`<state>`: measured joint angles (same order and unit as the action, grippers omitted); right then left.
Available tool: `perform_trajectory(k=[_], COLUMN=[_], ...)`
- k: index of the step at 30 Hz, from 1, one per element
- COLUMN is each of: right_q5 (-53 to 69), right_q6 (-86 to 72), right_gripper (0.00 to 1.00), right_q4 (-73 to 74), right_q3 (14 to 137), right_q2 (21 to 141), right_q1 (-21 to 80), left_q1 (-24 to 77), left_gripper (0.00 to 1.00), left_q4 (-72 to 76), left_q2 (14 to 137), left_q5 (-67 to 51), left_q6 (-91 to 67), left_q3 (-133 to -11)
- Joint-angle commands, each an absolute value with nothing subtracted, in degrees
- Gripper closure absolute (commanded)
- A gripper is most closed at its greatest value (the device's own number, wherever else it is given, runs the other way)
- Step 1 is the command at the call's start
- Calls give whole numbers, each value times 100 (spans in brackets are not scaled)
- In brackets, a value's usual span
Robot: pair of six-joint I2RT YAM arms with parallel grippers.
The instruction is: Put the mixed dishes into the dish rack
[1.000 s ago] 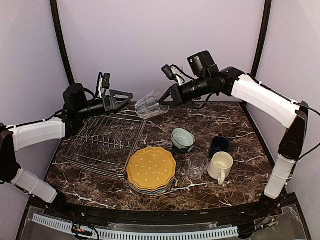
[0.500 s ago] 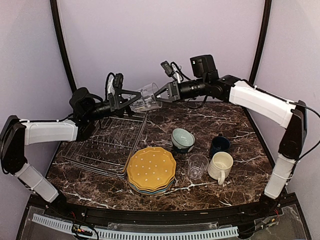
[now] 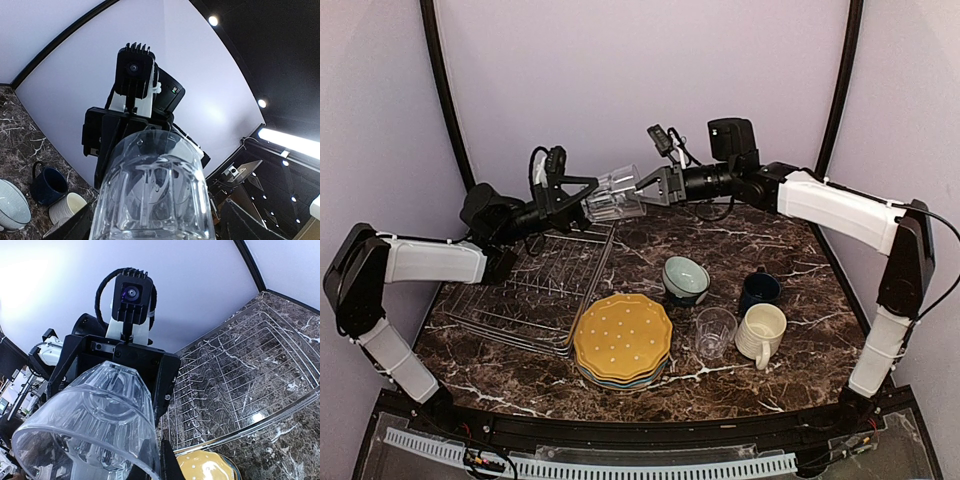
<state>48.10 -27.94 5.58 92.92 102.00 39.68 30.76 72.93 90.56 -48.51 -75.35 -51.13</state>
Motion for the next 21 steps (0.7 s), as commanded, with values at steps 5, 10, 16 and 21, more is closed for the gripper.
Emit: perform_trajectory(k=[5, 10, 16, 21], right_q5=[4948, 4948, 4811, 4004], right_q6=[-2888, -2883, -2777, -2317], right_gripper=[100, 100, 41, 3], right_q4=[108, 113, 578, 1348], right_q3=[9167, 9176, 9251, 9151], right_q2=[9979, 10037, 10008, 9621], right_q1=[3926, 3891, 3707, 3474], left_q1=[3094, 3089, 2842, 1973], left_gripper=[25, 52, 98, 99], left_q4=[7665, 7553, 7215, 5986], left_q2=[9115, 9029, 8837, 8328], left_q5=[-4881, -4918, -4746, -4620], left_q6=[-7610, -7432, -7330, -6953], left_q3=[-5100, -5097, -5058, -4787])
